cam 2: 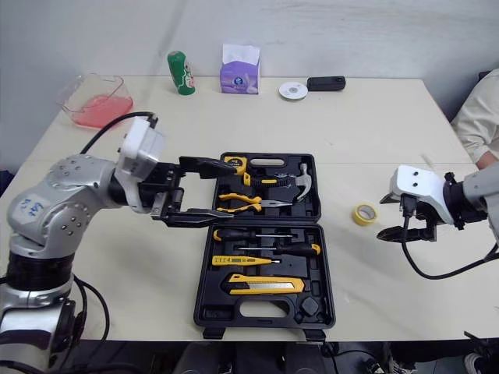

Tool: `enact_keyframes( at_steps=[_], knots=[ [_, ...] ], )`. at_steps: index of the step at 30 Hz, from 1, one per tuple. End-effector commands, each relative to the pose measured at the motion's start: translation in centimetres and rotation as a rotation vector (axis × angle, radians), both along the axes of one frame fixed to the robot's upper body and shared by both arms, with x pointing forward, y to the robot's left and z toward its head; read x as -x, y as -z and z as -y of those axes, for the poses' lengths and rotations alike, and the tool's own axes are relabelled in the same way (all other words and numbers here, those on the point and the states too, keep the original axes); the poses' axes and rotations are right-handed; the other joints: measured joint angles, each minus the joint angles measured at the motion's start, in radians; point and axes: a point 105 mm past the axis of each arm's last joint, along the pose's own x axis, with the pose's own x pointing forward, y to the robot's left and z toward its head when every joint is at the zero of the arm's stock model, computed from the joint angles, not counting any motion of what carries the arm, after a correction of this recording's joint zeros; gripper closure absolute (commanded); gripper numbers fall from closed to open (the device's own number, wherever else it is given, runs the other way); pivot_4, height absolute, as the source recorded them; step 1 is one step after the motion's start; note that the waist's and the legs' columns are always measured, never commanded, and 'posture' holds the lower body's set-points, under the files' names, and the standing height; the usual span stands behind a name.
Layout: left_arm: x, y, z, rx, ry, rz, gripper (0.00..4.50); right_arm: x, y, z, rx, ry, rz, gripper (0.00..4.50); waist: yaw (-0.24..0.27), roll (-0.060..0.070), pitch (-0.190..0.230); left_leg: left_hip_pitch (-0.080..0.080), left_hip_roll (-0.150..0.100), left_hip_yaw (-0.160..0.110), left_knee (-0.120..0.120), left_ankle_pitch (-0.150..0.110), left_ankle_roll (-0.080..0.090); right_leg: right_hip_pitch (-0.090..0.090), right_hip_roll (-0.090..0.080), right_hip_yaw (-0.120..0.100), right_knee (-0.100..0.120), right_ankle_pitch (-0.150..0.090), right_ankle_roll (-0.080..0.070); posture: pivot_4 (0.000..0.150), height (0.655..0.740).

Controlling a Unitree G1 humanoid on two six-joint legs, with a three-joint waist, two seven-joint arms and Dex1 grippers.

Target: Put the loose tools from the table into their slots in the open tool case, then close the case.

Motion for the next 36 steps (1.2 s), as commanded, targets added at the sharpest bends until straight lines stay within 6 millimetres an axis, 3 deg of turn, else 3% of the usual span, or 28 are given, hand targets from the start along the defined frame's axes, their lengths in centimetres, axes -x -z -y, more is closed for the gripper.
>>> enact_keyframes(
  at_steps=[1, 2, 17, 20, 24, 27, 30, 34, 36],
  knots=[
    [0.6, -0.7, 1.0, 0.015, 0.041, 0.046, 0.00, -1.0, 0.8, 0.0, 0.072, -0.016, -0.008, 1.32, 0.000, 0.000, 0.000, 0.001, 0.000, 0.000, 0.000, 0.000, 0.000, 0.000, 0.000, 0.000, 0.001, 0.000, 0.000, 0.150, 0.7244],
    [0.6, -0.7, 1.2, 0.020, 0.040, 0.051, 0.00, -1.3, 1.1, 0.0, 0.087, -0.012, -0.012, 1.81, 0.001, 0.000, 0.000, 0.001, 0.000, 0.000, 0.000, 0.000, 0.000, 0.000, 0.000, 0.001, 0.001, 0.000, 0.000, 0.150, 0.7244],
    [0.9, -0.6, 1.7, 0.033, 0.053, 0.060, 0.00, -3.2, 2.8, -0.6, 0.114, -0.033, -0.015, 1.81, 0.003, 0.001, 0.000, 0.000, 0.002, 0.001, 0.001, 0.000, 0.000, -0.001, 0.000, 0.001, 0.002, 0.000, 0.000, 0.150, 0.7244],
    [1.0, -0.5, 1.8, 0.036, 0.057, 0.056, 0.00, -3.4, 2.4, -0.8, 0.107, -0.033, 0.006, 2.66, 0.003, 0.001, 0.000, 0.000, 0.002, 0.001, 0.001, 0.000, 0.000, -0.001, 0.000, 0.001, 0.002, 0.000, 0.000, 0.150, 0.7244],
    [0.9, -0.2, 1.8, 0.030, 0.058, 0.050, 0.00, -2.8, 0.8, -1.3, 0.073, -0.065, 0.048, 4.49, 0.003, 0.001, 0.001, 0.000, 0.002, 0.001, 0.001, 0.000, 0.000, -0.001, 0.000, 0.001, 0.002, 0.000, 0.000, 0.150, 0.7244],
    [0.9, 0.4, 1.6, 0.009, 0.060, 0.030, 0.00, -1.4, -0.8, -3.3, -0.003, -0.129, 0.072, 4.49, 0.004, 0.001, 0.001, 0.000, 0.002, 0.001, 0.001, 0.000, 0.000, -0.001, 0.000, 0.001, 0.002, 0.000, 0.000, 0.150, 0.7244],
    [1.7, 1.6, 1.3, -0.033, 0.093, -0.008, 0.00, 1.3, -1.8, -6.3, -0.075, -0.237, 0.084, 4.49, 0.004, 0.001, 0.001, 0.000, 0.002, 0.000, 0.001, 0.000, 0.000, -0.001, 0.000, 0.001, 0.002, 0.000, 0.000, 0.150, 0.7244],
    [2.8, 3.2, 1.2, -0.083, 0.160, -0.067, 0.00, 7.1, -1.5, -10.8, -0.183, -0.436, 0.020, 4.49, 0.006, 0.001, 0.001, 0.000, 0.003, -0.001, 0.001, 0.000, 0.000, -0.001, 0.000, 0.001, 0.002, 0.000, 0.000, 0.150, 0.7244],
    [3.1, 4.0, 1.1, -0.115, 0.186, -0.088, 0.00, 9.4, -0.9, -12.1, -0.208, -0.493, -0.024, 4.49, 0.008, 0.001, 0.001, -0.001, 0.003, -0.002, 0.001, 0.000, 0.000, 0.000, -0.001, 0.001, 0.001, 0.000, 0.000, 0.150, 0.7244]
  ],
)
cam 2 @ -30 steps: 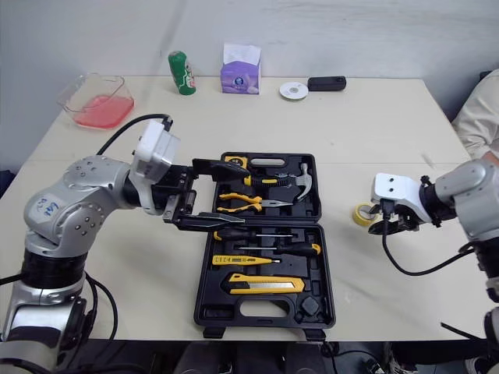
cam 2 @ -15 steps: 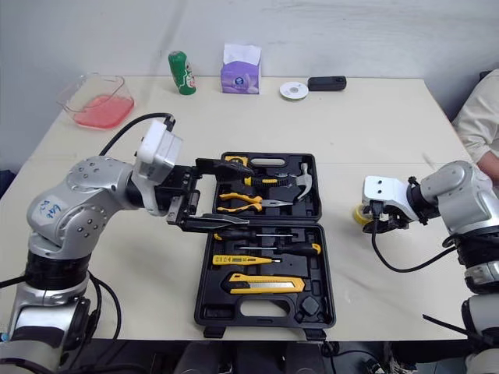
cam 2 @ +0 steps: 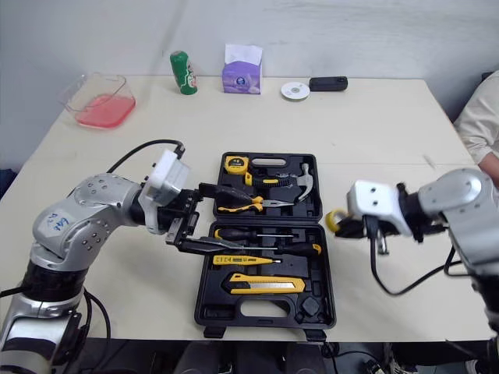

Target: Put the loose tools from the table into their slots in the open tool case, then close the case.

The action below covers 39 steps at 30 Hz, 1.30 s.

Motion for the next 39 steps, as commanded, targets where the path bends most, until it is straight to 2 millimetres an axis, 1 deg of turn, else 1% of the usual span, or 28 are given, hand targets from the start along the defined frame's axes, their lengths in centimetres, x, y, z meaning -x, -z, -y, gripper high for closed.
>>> enact_keyframes(
  at_steps=[1, 3, 4, 5, 8, 11, 14, 17, 19, 21, 23, 28, 33, 35, 36, 39],
  knots=[
    [1.3, 1.0, 0.0, -0.054, 0.082, -0.004, 0.00, 3.9, -0.4, -2.4, -0.022, -0.120, -0.020, 4.49, 0.002, 0.000, 0.000, 0.000, 0.000, -0.002, 0.000, 0.000, 0.000, 0.001, 0.000, 0.000, -0.001, 0.000, 0.000, 0.150, 0.7244],
    [2.1, 1.9, 0.0, -0.093, 0.129, -0.016, 0.00, 5.1, 1.0, -2.9, -0.003, -0.141, -0.034, 4.49, 0.002, 0.000, 0.000, 0.000, -0.002, -0.002, 0.000, -0.001, 0.001, 0.002, -0.002, 0.000, -0.001, 0.000, 0.000, 0.150, 0.7244],
    [2.4, 2.1, 0.0, -0.106, 0.147, -0.017, 0.00, 5.5, 1.4, -3.0, 0.001, -0.145, -0.038, 4.49, 0.002, 0.000, 0.000, 0.000, -0.002, -0.003, 0.000, -0.001, 0.001, 0.003, -0.002, 0.000, -0.002, 0.000, 0.000, 0.150, 0.7244],
    [2.8, 2.4, 0.0, -0.120, 0.169, -0.014, 0.00, 5.9, 2.3, -3.2, 0.009, -0.142, -0.052, 4.49, 0.002, 0.000, 0.000, 0.000, -0.002, -0.003, 0.000, -0.002, 0.002, 0.003, -0.003, 0.000, -0.002, 0.000, 0.000, 0.150, 0.7244],
    [3.2, 2.3, 0.1, -0.131, 0.206, -0.010, 0.00, 7.1, 4.1, -3.1, 0.048, -0.155, -0.081, 4.49, 0.004, 0.000, 0.000, 0.000, -0.003, -0.005, 0.000, -0.002, 0.002, 0.003, -0.003, 0.001, -0.002, 0.000, 0.000, 0.150, 0.7244],
    [3.1, 2.1, 0.2, -0.128, 0.206, -0.008, 0.00, 6.9, 4.8, -2.9, 0.054, -0.121, -0.080, 4.49, 0.004, -0.001, 0.000, -0.001, -0.003, -0.005, 0.000, -0.001, 0.002, 0.003, -0.003, 0.000, -0.002, 0.000, 0.000, 0.150, 0.7244],
    [3.2, 2.0, 0.2, -0.129, 0.210, -0.009, 0.00, 6.5, 5.1, -2.4, 0.071, -0.092, -0.070, 4.49, 0.000, -0.001, 0.000, -0.001, -0.003, -0.005, 0.000, -0.001, 0.002, 0.003, -0.002, 0.000, -0.002, 0.000, 0.000, 0.150, 0.7244],
    [3.3, 2.0, 0.2, -0.129, 0.215, -0.008, 0.00, 6.7, 5.3, -2.4, 0.062, -0.085, -0.088, 4.49, 0.001, -0.001, 0.000, -0.001, -0.003, -0.006, 0.000, -0.001, 0.002, 0.003, -0.002, 0.000, -0.002, 0.000, 0.000, 0.150, 0.7244],
    [2.9, 2.2, 0.5, -0.122, 0.203, -0.004, 0.00, 7.1, 6.2, -2.7, 0.054, -0.081, -0.097, 4.49, 0.001, -0.001, 0.000, -0.001, -0.003, -0.007, 0.000, -0.001, 0.002, 0.003, -0.002, 0.000, -0.002, 0.000, 0.000, 0.150, 0.7244],
    [2.8, 2.2, 0.6, -0.120, 0.197, 0.000, 0.00, 7.4, 6.7, -2.8, 0.052, -0.074, -0.100, 4.49, 0.002, -0.002, 0.000, -0.001, -0.003, -0.007, 0.000, -0.001, 0.002, 0.003, -0.002, 0.000, -0.002, 0.000, 0.000, 0.150, 0.7244],
    [2.8, 2.1, 0.7, -0.118, 0.197, 0.002, 0.00, 7.7, 6.5, -2.7, 0.042, -0.050, -0.111, 4.49, 0.002, -0.004, -0.001, -0.001, -0.003, -0.008, 0.000, -0.001, 0.002, 0.005, -0.002, -0.001, -0.002, 0.000, 0.000, 0.150, 0.7244],
    [2.8, 2.1, 0.6, -0.115, 0.197, 0.006, 0.00, 8.0, 6.3, -2.3, 0.043, -0.033, -0.118, 4.49, 0.001, -0.004, -0.001, 0.000, -0.003, -0.009, 0.000, -0.001, 0.002, 0.005, -0.001, 0.000, -0.002, -0.001, 0.000, 0.150, 0.7244],
    [2.8, 2.1, 0.8, -0.110, 0.201, 0.013, 0.00, 7.9, 5.9, -2.2, 0.043, -0.034, -0.110, 4.49, 0.003, -0.004, -0.001, -0.001, -0.003, -0.009, 0.000, -0.001, 0.002, 0.005, -0.002, -0.001, -0.002, -0.001, 0.000, 0.150, 0.7244],
    [2.7, 2.1, 0.9, -0.107, 0.201, 0.015, 0.00, 7.8, 5.4, -2.3, 0.036, -0.043, -0.104, 3.52, 0.004, -0.004, -0.001, -0.001, -0.003, -0.009, 0.000, -0.001, 0.002, 0.005, -0.002, -0.001, -0.002, -0.001, 0.000, 0.150, 0.7244],
    [2.7, 2.1, 0.9, -0.106, 0.200, 0.015, 0.00, 8.1, 4.8, -2.6, 0.023, -0.067, -0.104, 3.12, 0.004, -0.004, -0.001, -0.001, -0.003, -0.009, 0.000, -0.001, 0.002, 0.005, -0.002, -0.001, -0.002, -0.001, 0.000, 0.150, 0.7244],
    [2.6, 2.1, 1.0, -0.105, 0.198, 0.017, 0.00, 9.1, 2.5, -3.1, -0.021, -0.109, -0.135, 1.68, 0.010, -0.004, -0.001, -0.001, -0.003, -0.009, 0.000, 0.000, 0.002, 0.005, -0.002, 0.000, -0.002, -0.001, 0.000, 0.150, 0.7244]
  ],
)
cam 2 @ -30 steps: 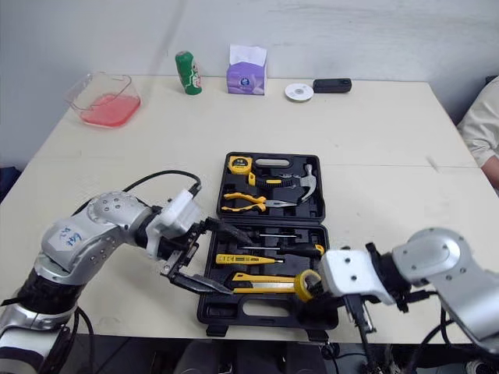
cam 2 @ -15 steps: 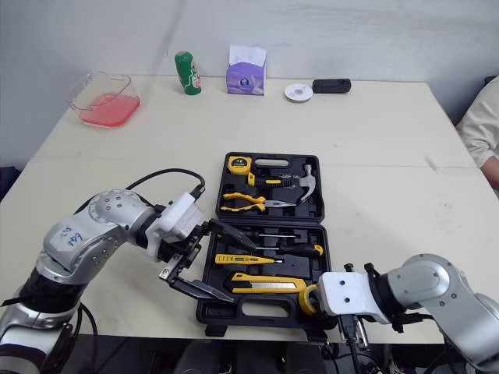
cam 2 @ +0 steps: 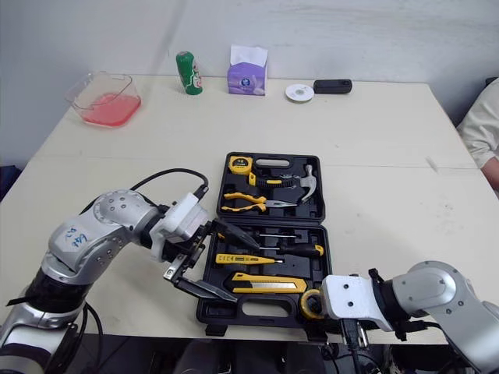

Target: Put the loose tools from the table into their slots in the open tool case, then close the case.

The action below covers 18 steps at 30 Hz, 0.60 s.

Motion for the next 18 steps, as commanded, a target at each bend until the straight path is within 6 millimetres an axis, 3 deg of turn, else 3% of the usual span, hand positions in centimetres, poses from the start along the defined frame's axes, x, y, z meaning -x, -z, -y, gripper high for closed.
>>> enact_keyframes(
  at_steps=[1, 3, 7, 10, 16, 18],
  knots=[
    [0.0, -0.4, 0.2, 0.007, 0.010, 0.031, 0.00, 1.1, -3.1, -0.7, -0.048, -0.057, -0.009, 1.17, 0.002, 0.000, 0.000, 0.000, 0.000, 0.000, 0.000, 0.000, 0.000, 0.000, 0.000, 0.000, 0.000, 0.000, 0.000, 0.150, 0.7244],
    [0.0, -0.4, 0.2, 0.010, 0.010, 0.031, 0.00, 0.9, -3.7, -0.6, -0.066, -0.032, -0.008, 0.18, 0.005, -0.001, 0.000, 0.000, 0.000, -0.001, 0.000, 0.000, 0.000, 0.000, 0.000, 0.000, 0.000, 0.000, 0.000, 0.150, 0.7244],
    [0.1, -0.4, 0.3, 0.013, 0.013, 0.029, 0.00, -0.1, -3.3, -0.6, -0.168, 0.023, 0.000, 0.18, 0.015, -0.001, 0.000, 0.000, 0.000, -0.001, 0.000, 0.000, 0.000, 0.000, 0.000, 0.000, 0.000, 0.000, 0.000, 0.150, 0.7244],
    [0.2, -0.4, 0.4, 0.015, 0.016, 0.024, 0.00, -1.1, -2.1, -0.8, -0.288, 0.088, 0.011, 1.15, 0.017, -0.002, 0.000, 0.000, 0.000, -0.001, 0.000, 0.000, 0.000, 0.001, 0.000, 0.000, 0.000, 0.000, 0.000, 0.150, 0.7244],
    [0.1, -0.6, 0.3, 0.017, 0.014, 0.019, 0.00, -1.7, 0.0, -0.6, -0.350, 0.110, 0.056, 4.27, 0.016, -0.002, 0.000, 0.000, -0.001, -0.001, 0.000, 0.001, 0.001, 0.001, -0.001, 0.000, 0.000, 0.000, 0.001, 0.150, 0.7244],
    [0.1, -0.6, 0.3, 0.013, 0.016, 0.017, 0.00, -1.6, 0.3, -0.5, -0.351, 0.102, 0.050, 4.45, 0.015, -0.002, 0.000, 0.000, -0.001, -0.001, 0.000, 0.001, 0.001, 0.001, 0.000, 0.000, 0.000, 0.000, 0.001, 0.150, 0.7244]
  ],
)
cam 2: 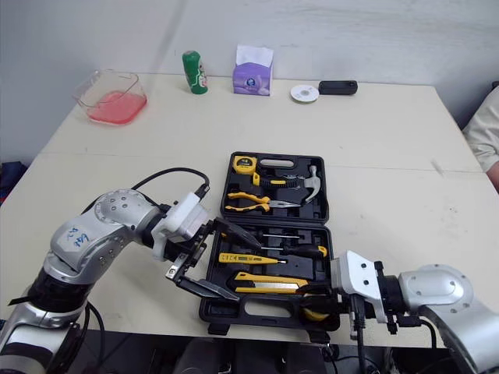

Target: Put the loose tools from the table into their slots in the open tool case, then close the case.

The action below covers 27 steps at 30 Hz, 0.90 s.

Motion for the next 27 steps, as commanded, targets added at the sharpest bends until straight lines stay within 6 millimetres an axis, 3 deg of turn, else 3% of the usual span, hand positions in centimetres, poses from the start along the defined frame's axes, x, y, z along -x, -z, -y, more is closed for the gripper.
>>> enact_keyframes(
  at_steps=[1, 13, 19, 22, 24, 27],
  knots=[
    [0.2, -0.6, 0.1, 0.012, 0.020, 0.017, 0.00, 0.2, 0.1, -0.1, -0.005, -0.032, 0.030, 4.45, -0.001, 0.000, 0.000, 0.000, 0.000, 0.000, 0.000, 0.000, 0.000, 0.000, 0.000, 0.000, 0.000, 0.000, 0.000, 0.150, 0.7244],
    [0.1, -0.2, -0.8, -0.024, 0.016, 0.042, 0.00, 1.2, 5.9, 2.7, 0.019, 0.079, -0.068, 4.45, 0.001, -0.001, 0.000, 0.002, 0.000, 0.000, 0.000, 0.000, 0.000, 0.002, 0.000, 0.000, 0.000, 0.000, 0.000, 0.150, 0.7244],
    [-0.5, 0.3, -1.4, -0.042, -0.008, 0.065, 0.00, 0.7, 6.9, 3.2, -0.040, 0.150, -0.040, 4.45, 0.001, -0.005, -0.003, 0.003, 0.000, 0.000, 0.000, 0.000, 0.000, 0.003, 0.000, 0.000, 0.000, 0.000, 0.000, 0.150, 0.7244],
    [-1.4, 0.3, -1.8, -0.043, -0.055, 0.078, 0.00, 0.2, 5.2, 2.4, -0.162, 0.207, -0.069, 4.45, 0.000, -0.006, -0.004, 0.003, 0.001, -0.001, 0.000, 0.000, 0.000, 0.004, 0.000, 0.000, 0.000, 0.000, 0.000, 0.150, 0.7244],
    [-2.8, 0.4, -3.0, -0.053, -0.158, 0.083, 0.00, -0.5, 1.4, 1.6, -0.267, 0.221, -0.075, 4.45, 0.000, -0.005, -0.003, 0.003, 0.001, -0.001, 0.000, 0.000, 0.000, 0.003, -0.001, 0.001, 0.001, 0.000, 0.000, 0.150, 0.7244],
    [-4.3, 0.6, -4.3, -0.056, -0.287, 0.105, 0.00, -1.3, -0.9, 1.7, -0.264, 0.230, -0.076, 4.45, -0.010, -0.001, -0.002, 0.002, 0.001, 0.000, 0.000, 0.000, 0.000, 0.001, -0.003, 0.002, 0.002, 0.000, -0.001, 0.150, 0.7244]
  ],
)
